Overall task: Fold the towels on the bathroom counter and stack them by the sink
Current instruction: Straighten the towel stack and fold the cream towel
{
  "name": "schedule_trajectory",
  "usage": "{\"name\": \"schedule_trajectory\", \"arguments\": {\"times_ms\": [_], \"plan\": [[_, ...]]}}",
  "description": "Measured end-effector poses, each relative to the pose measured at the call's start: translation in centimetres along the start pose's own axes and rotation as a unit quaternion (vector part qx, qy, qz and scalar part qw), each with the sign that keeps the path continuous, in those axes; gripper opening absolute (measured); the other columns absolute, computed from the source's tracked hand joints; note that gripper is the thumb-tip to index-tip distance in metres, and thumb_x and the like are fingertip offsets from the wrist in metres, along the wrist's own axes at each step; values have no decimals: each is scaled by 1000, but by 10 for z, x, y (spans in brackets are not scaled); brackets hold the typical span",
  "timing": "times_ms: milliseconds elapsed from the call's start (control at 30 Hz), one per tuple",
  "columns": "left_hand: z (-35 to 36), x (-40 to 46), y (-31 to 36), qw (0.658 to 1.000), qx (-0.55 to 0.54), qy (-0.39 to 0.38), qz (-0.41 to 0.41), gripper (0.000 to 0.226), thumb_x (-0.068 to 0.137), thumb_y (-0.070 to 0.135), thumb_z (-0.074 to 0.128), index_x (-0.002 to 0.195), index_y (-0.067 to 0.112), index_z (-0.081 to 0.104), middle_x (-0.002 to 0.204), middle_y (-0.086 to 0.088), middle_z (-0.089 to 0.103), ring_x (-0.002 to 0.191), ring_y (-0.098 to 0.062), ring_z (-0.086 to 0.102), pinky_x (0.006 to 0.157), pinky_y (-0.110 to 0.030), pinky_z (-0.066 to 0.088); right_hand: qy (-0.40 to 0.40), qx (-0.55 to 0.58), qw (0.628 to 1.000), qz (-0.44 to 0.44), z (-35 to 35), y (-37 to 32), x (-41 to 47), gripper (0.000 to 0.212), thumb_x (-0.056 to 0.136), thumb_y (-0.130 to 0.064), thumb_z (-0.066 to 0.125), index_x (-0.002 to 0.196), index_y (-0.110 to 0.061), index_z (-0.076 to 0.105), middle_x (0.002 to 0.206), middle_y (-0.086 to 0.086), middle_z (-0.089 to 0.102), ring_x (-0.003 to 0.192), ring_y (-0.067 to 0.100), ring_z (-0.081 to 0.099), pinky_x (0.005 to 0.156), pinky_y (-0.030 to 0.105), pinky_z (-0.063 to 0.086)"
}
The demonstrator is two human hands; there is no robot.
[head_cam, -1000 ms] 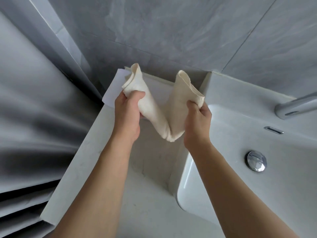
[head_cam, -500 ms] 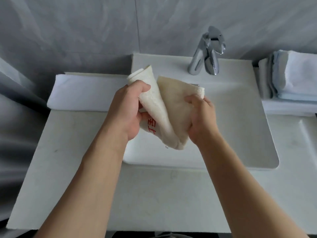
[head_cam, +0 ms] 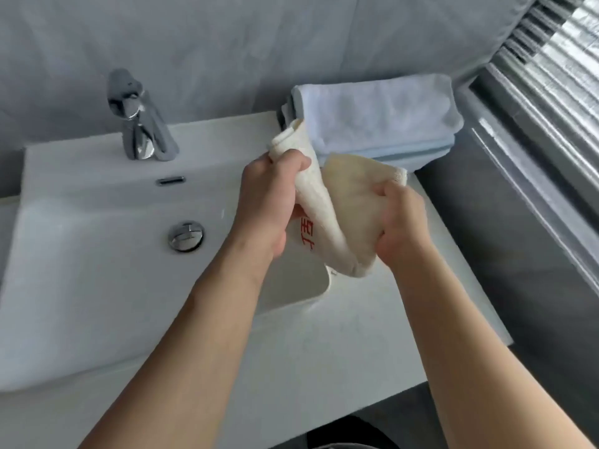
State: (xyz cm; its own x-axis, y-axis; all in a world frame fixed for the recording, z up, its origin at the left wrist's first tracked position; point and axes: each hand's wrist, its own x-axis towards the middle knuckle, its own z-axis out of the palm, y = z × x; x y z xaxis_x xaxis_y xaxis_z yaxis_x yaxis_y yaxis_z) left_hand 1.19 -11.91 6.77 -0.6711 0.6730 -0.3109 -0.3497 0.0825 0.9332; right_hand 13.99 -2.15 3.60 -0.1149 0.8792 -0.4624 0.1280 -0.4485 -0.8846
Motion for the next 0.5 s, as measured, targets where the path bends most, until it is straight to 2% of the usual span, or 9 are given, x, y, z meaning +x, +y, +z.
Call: {"name": "schedule_trajectory", "arguments": {"times_ms": [100, 167, 267, 367, 433, 500], "plan": [[49, 23, 12, 998, -2, 35, 47, 10, 65, 28, 62, 68, 19, 63, 67, -3, 60, 67, -20, 61, 65, -39, 51, 26, 65, 997, -18, -22, -34, 46, 13, 79, -18, 57, 87, -14, 66, 83, 2, 62, 77, 19, 60, 67, 29, 48], [71, 39, 25, 994, -25, 68, 87, 8, 65, 27, 61, 66, 19, 61, 68, -3, 57, 66, -20, 57, 61, -38, 47, 24, 125, 991, -38, -27, -62, 74, 20, 81, -20, 55, 97, -16, 68, 94, 2, 69, 84, 18, 66, 73, 29, 54], [92, 65, 44, 977, -103, 109, 154, 2, 67, 21, 60, 65, 20, 61, 71, -3, 52, 68, -17, 51, 58, -35, 44, -27, 234, 967, -95, -36, -103, 109, 34, 92, -14, 42, 114, -7, 66, 101, 5, 73, 83, 12, 72, 67, 24, 57], [101, 89, 45, 959, -124, 121, 225, 7, 73, 15, 60, 75, 10, 57, 74, -7, 48, 71, -21, 50, 60, -36, 42, -64, 348, 929, -104, -49, -133, 141, 35, 91, -12, 43, 116, -4, 66, 105, 10, 73, 96, 23, 71, 85, 35, 57], [108, 107, 35, 955, -141, 113, 237, 5, 78, 13, 61, 78, 10, 65, 77, -6, 62, 77, -23, 65, 64, -38, 53, -73, 395, 909, -108, -52, -148, 165, 33, 89, -12, 45, 112, -6, 67, 108, 11, 72, 104, 27, 69, 94, 39, 53], [110, 122, 15, 963, -133, 129, 196, 14, 81, 13, 62, 81, 20, 74, 83, -1, 72, 85, -20, 72, 66, -40, 60, -46, 390, 916, -80, -50, -147, 185, 30, 89, -11, 47, 111, -8, 67, 106, 8, 72, 105, 26, 68, 96, 38, 52]]}}
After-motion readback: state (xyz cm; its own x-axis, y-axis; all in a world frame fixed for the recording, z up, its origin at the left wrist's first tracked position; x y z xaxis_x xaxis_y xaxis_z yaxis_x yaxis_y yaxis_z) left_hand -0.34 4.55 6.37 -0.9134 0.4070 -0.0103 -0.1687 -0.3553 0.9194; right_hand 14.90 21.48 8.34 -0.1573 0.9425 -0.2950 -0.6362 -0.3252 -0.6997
